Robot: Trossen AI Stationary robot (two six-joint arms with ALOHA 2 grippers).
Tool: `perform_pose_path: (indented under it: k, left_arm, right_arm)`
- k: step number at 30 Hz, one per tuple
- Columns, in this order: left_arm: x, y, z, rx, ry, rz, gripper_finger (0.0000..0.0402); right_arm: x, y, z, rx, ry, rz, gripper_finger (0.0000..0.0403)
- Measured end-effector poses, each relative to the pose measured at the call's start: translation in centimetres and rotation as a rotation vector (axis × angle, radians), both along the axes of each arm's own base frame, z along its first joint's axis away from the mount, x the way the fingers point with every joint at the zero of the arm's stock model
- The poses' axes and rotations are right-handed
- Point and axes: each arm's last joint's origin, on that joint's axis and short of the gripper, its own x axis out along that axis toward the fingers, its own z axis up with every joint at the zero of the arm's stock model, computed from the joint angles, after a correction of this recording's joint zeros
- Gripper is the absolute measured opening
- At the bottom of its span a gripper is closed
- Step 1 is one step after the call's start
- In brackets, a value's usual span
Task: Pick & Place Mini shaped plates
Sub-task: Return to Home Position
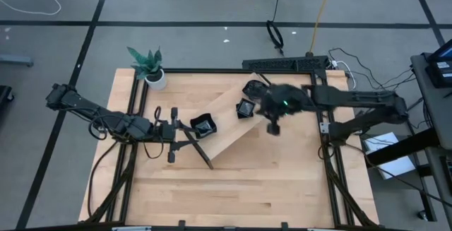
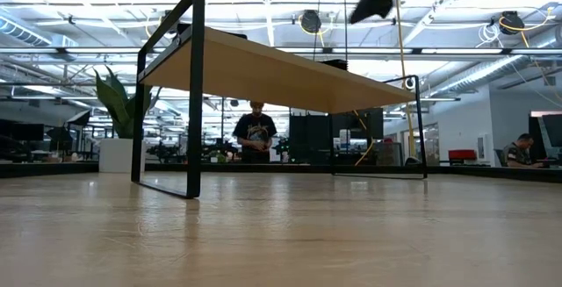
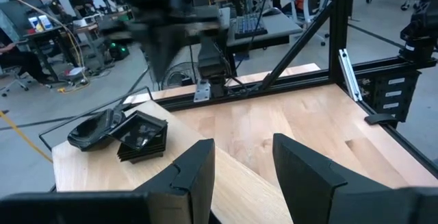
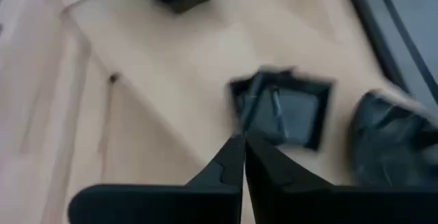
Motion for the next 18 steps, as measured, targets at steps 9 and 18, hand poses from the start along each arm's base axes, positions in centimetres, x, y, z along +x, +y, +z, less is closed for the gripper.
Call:
perform_pose_path:
  k: [9,18]
  left_arm:
    - [0.0,0.0,0.0,0.000,0.000,-0.004,0.0152]
    - [0.0,0.0,0.1,0.015,-0.007,-0.006,0.0152]
  right_arm:
    - [-7.5,3.1,-5.9,0.062,-0.323,0.079,0.0001]
    - [-13.0,3.8,-12.0,0.045,-0.553,0.171,0.0000]
